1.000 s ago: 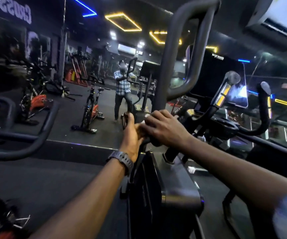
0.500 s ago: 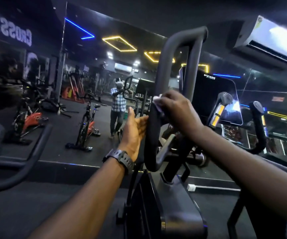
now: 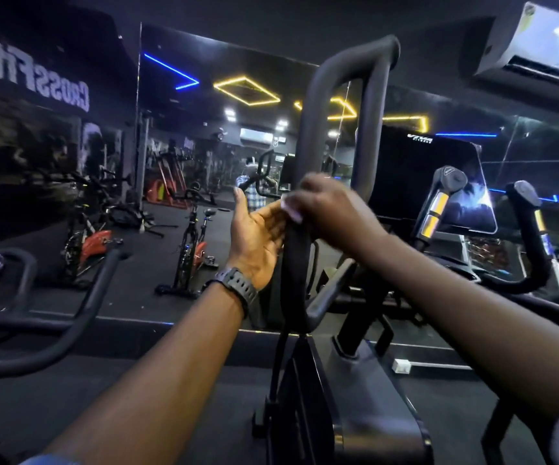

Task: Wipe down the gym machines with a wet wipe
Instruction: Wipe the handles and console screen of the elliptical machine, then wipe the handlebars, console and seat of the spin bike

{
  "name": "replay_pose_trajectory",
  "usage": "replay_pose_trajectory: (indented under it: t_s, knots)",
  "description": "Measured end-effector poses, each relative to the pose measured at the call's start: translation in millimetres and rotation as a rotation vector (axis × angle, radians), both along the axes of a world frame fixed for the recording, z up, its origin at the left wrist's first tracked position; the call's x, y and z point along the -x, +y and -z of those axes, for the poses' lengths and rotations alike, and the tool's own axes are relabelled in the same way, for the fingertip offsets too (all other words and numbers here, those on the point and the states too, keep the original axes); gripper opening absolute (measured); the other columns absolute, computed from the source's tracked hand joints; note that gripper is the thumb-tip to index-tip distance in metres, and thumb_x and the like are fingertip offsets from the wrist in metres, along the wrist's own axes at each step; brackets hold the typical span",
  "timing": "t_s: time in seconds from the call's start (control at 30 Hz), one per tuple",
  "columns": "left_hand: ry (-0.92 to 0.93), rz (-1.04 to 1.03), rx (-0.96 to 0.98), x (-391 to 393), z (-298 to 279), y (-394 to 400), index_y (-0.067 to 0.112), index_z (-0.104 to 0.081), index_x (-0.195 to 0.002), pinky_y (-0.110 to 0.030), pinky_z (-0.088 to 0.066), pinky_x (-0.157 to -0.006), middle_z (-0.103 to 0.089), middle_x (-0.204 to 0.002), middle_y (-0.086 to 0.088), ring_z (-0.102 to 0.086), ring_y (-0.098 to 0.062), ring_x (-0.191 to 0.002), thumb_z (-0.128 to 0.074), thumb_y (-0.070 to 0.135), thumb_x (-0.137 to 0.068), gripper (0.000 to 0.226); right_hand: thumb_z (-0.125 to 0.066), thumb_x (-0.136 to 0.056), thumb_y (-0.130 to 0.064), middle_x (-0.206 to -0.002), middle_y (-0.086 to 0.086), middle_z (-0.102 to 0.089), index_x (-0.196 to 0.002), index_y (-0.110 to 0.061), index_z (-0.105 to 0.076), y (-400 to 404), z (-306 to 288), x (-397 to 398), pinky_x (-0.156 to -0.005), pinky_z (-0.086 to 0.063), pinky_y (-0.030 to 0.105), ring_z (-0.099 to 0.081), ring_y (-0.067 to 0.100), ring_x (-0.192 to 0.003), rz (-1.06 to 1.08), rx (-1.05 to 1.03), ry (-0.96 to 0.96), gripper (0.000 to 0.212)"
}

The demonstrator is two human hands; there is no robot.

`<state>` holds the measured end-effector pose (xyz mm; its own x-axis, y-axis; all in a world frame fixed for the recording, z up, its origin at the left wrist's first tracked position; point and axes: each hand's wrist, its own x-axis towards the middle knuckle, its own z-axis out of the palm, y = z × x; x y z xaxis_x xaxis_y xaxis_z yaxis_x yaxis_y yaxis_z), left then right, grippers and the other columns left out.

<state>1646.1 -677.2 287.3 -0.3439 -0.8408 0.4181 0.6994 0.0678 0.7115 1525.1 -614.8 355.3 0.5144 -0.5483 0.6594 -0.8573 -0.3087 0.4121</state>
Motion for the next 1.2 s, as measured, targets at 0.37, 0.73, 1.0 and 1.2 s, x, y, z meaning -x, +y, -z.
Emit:
replay_pose_trajectory:
  t_s: [0.37, 0.73, 1.0, 1.2]
  knots:
    - [-0.082, -0.207, 0.069, -14, -8, 14, 0.001, -0.062, -0.122, -0.03, -0.051, -0.087, -0.07, -0.108, -0.013, -0.067, -0.019, -0.092, -0.012, 0.067, -0.097, 0.086, -0.06, -0.088, -0.019, -0.086, 0.009, -0.064, -0.089, -0.01, -0.074, -8, 12, -17, -0.063, -0.052, 0.03, -0.062, 0.023, -0.075, -0.154, 0.023, -0.207, 0.017]
    - [-0.391, -0.907, 0.093, -181, 6, 36, 0.008, -0.055, -0.134, -0.028, -0.046, -0.091, -0.063, -0.127, -0.008, -0.06, -0.018, -0.113, -0.016, 0.05, -0.104, 0.065, -0.063, -0.085, -0.025, -0.097, 0.002, -0.075, -0.098, -0.02, -0.076, -38, 45, -148, -0.077, -0.053, 0.034, -0.067, 0.022, -0.094, -0.361, -0.105, -0.663, 0.019]
    - [-0.535, -1.019, -0.085, -309, 108, 66, 0.017, -0.06, -0.131, -0.033, -0.049, -0.092, -0.067, -0.122, -0.002, -0.064, -0.016, -0.109, -0.019, 0.066, -0.094, 0.074, -0.066, -0.085, -0.015, -0.093, -0.002, -0.076, -0.093, -0.021, -0.077, -54, 198, -280, -0.077, -0.051, 0.029, -0.069, 0.013, -0.087, -0.473, -0.605, -0.96, 0.015]
    - [-0.4, -1.022, -0.269, -366, 156, 64, 0.012, -0.06, -0.127, -0.039, -0.049, -0.095, -0.068, -0.12, -0.01, -0.064, -0.022, -0.104, -0.013, 0.053, -0.102, 0.068, -0.068, -0.085, -0.021, -0.084, -0.01, -0.075, -0.093, -0.027, -0.076, -61, 277, -306, -0.078, -0.057, 0.035, -0.069, 0.006, -0.079, -0.343, -0.787, -1.183, 0.013]
